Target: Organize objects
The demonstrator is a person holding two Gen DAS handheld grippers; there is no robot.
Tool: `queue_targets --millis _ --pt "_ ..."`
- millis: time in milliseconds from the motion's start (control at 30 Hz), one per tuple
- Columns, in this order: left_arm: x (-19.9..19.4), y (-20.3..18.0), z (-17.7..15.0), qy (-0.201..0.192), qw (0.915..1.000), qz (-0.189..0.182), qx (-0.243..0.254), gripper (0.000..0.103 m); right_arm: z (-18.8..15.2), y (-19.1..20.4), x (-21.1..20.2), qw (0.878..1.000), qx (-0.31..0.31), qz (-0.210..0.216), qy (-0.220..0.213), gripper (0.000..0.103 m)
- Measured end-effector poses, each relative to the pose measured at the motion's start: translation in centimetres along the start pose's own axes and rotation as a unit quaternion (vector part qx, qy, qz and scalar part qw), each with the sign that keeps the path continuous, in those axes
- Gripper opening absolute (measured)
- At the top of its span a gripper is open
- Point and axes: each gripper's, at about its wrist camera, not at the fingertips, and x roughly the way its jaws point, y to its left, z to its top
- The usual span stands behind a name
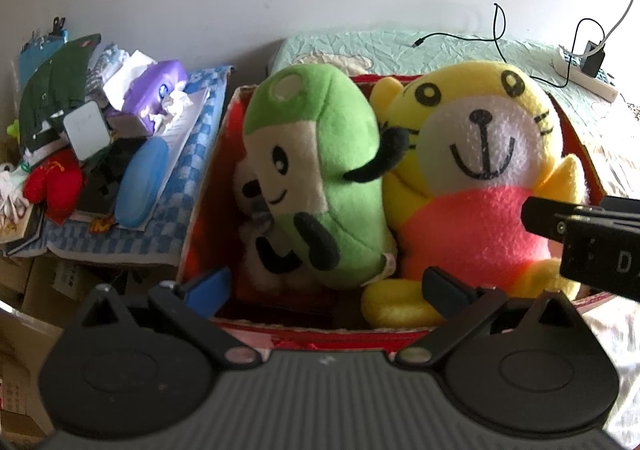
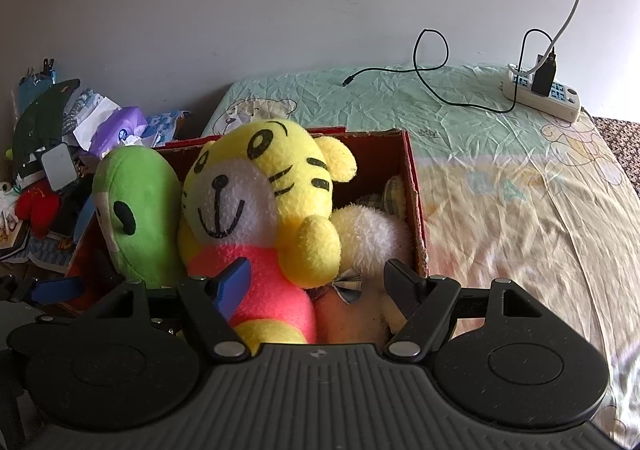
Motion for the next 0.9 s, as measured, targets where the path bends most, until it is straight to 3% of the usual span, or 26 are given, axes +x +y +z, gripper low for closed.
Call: queue_targets --millis 900 --pt "0.14 0.52 0.24 -0.002 1.0 0.003 0.0 0.102 0.04 -0.31 0.08 1.0 0.005 -0.001 -0.004 0.075"
